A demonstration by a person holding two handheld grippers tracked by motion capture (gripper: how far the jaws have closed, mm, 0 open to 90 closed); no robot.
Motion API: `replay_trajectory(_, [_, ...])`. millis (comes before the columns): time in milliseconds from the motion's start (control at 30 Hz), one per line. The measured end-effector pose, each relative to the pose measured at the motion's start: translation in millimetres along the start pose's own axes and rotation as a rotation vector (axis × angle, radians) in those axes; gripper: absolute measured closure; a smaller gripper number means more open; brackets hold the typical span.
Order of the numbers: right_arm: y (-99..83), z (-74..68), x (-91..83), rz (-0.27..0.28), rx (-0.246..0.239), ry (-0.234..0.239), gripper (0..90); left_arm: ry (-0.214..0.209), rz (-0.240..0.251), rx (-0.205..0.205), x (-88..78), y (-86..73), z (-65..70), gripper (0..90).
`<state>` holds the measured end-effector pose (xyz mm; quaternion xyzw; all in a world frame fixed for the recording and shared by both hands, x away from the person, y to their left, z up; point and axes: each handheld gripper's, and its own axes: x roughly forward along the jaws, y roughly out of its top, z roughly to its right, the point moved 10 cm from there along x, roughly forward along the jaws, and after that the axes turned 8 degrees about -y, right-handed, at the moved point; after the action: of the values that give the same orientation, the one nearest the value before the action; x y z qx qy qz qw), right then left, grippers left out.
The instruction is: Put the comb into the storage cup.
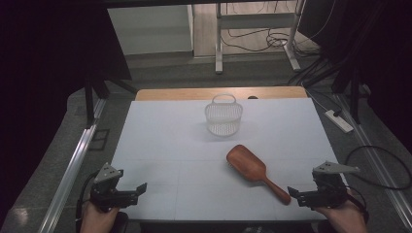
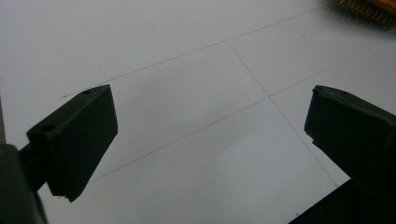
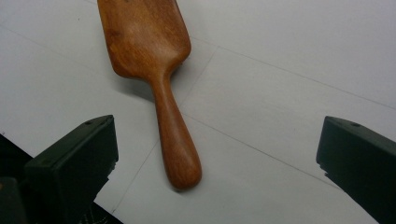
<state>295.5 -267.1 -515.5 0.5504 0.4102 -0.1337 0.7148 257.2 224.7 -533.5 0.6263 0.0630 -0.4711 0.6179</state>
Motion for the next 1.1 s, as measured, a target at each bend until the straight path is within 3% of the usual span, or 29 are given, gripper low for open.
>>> replay_trajectory(500, [9.4,-6.3,2.1,-0.011,-0.042,0.041,0.0,-0.009,0.004,-0.005,0.9,1.3,-0.5,3.4])
replay_trajectory(833, [18.2,-13.5,6.3,-0.006,-0.095,0.066,0.0,-0.008,0.004,-0.008,1.0,1.3,-0.8,3.5])
replay_trajectory(1100, [23.6,-18.6,12.6,-0.009,-0.103,0.083,0.0,-0.008,0.004,-0.008,1.2,1.4,-0.9,3.4])
